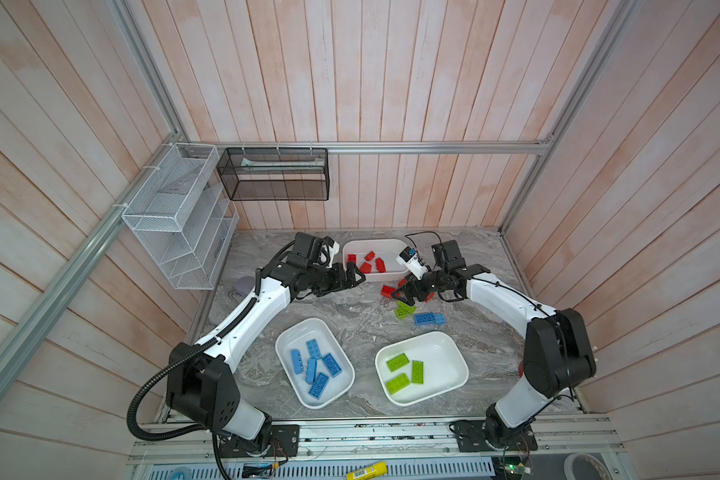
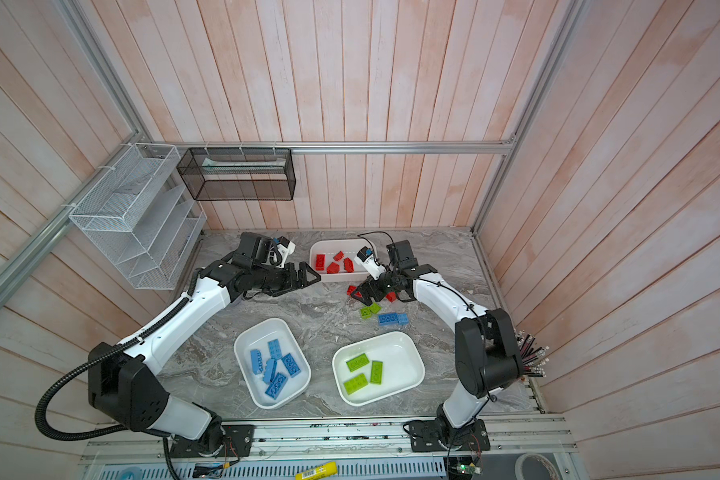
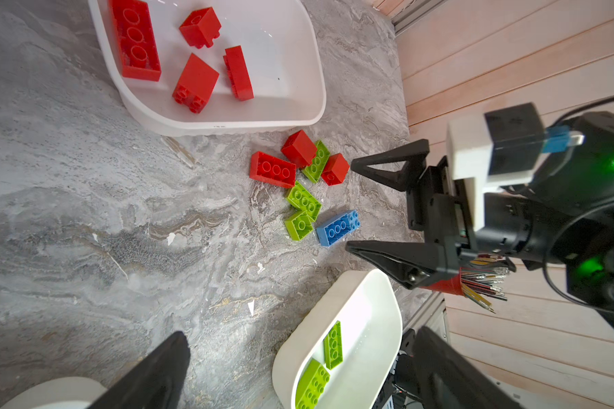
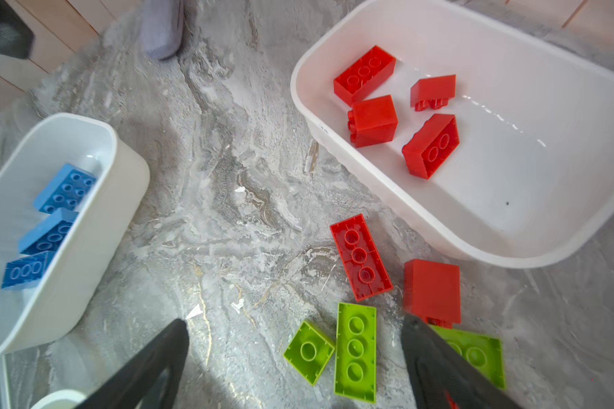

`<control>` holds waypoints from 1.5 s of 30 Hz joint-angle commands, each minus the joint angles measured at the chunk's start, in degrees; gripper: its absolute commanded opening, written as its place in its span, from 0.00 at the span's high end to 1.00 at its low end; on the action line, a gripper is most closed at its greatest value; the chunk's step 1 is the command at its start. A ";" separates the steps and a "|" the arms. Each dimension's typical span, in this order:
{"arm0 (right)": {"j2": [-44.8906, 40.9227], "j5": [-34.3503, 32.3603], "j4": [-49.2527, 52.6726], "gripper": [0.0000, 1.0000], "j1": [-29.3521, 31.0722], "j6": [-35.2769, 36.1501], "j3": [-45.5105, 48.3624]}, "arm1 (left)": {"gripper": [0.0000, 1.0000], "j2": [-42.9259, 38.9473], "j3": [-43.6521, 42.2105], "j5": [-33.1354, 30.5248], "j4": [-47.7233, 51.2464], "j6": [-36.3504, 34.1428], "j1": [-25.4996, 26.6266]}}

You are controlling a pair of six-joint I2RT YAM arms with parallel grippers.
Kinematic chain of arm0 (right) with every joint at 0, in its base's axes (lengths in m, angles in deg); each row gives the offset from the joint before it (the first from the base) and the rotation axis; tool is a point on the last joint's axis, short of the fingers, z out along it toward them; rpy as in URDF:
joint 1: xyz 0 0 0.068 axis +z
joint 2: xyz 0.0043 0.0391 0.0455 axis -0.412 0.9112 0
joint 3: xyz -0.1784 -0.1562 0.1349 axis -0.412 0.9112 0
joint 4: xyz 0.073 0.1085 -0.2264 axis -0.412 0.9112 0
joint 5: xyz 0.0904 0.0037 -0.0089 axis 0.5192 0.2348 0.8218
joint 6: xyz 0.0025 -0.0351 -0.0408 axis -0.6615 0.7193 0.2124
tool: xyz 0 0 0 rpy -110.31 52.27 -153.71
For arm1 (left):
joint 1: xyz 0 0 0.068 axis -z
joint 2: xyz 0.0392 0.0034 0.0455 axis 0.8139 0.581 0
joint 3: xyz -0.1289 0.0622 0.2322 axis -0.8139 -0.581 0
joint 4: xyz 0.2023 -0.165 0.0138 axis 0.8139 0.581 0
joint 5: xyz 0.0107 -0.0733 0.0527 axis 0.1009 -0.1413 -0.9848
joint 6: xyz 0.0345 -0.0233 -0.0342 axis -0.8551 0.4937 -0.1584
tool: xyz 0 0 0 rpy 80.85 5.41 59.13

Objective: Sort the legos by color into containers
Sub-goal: 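Grasp a red brick from the pile with the right gripper, then carry the red brick with the right gripper into the far tub, release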

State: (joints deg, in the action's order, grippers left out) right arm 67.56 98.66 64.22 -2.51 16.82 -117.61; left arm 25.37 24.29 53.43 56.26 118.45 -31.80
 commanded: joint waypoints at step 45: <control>15.57 -14.32 9.88 0.73 7.51 11.87 -18.23 | 0.00 -5.06 -11.85 6.32 -8.13 1.56 -5.64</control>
State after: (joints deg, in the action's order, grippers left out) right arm 89.42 81.50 72.08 4.59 31.18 -135.62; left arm 20.19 12.53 59.55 49.05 121.01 -36.96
